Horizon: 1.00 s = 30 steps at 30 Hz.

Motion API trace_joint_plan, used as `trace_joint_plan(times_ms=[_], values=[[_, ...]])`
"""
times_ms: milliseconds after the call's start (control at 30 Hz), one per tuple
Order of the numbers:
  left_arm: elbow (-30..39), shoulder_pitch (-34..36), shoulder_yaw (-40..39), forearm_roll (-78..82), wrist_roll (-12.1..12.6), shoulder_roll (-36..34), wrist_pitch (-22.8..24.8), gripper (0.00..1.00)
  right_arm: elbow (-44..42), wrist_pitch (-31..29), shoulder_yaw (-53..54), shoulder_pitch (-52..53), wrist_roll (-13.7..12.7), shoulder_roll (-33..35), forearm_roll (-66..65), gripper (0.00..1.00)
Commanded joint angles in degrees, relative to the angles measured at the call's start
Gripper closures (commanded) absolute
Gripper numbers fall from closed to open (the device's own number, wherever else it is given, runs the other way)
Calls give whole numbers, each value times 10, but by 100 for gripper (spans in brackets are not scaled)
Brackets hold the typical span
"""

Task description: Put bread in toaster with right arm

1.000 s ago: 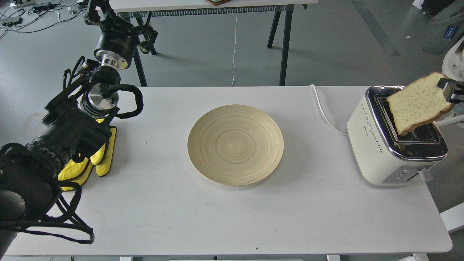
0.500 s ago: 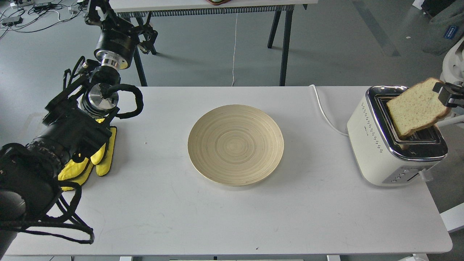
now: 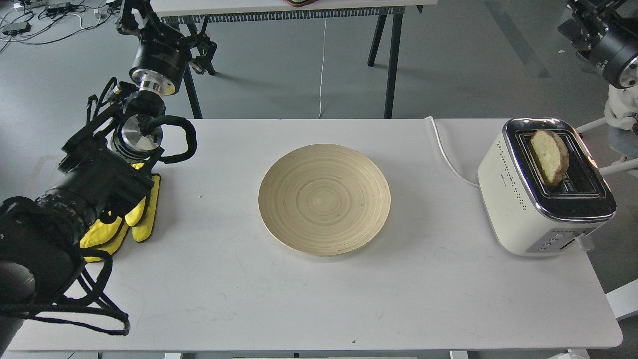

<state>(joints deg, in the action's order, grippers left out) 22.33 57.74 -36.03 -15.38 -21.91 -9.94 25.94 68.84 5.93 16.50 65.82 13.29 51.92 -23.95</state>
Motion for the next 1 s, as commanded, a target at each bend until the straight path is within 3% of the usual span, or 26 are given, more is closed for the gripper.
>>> trace_joint_plan(times_ms=[0, 133, 333, 600, 967], values=[[0, 0, 0, 0, -1, 0, 0, 0, -41, -27, 40, -12, 81, -51, 132, 0], [0, 0, 0, 0, -1, 0, 0, 0, -102, -77, 68, -18, 92, -112, 268, 0], [0, 0, 0, 0, 0, -1, 0, 0, -196, -93, 157, -35, 77, -196, 370, 0], [0, 0, -2, -1, 0, -1, 0, 0, -281, -161, 358, -98, -4, -293, 381, 0], [-1, -1, 0, 0, 0, -2, 1, 0, -274, -194, 394, -119, -9, -307, 379, 0]])
